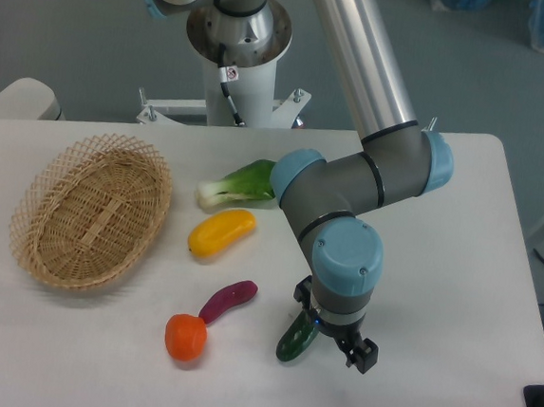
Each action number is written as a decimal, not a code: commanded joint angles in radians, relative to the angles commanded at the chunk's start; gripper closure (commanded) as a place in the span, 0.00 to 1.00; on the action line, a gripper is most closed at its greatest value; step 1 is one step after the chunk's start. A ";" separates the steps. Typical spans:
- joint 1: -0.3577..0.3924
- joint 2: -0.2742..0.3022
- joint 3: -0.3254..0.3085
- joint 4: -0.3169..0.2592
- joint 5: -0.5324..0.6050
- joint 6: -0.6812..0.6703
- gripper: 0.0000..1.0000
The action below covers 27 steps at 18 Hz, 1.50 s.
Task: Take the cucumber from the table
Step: 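Lower the gripper onto the small green cucumber and close it, then lift the held cucumber up off the table and raise the arm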
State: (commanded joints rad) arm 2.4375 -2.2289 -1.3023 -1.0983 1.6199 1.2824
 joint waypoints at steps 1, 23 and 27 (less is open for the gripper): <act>0.000 0.000 0.000 0.000 0.002 0.000 0.00; -0.066 -0.006 -0.104 0.121 -0.063 -0.134 0.00; -0.058 -0.025 -0.086 0.121 -0.063 -0.129 0.00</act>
State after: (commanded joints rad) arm 2.3792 -2.2534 -1.3883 -0.9771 1.5570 1.1536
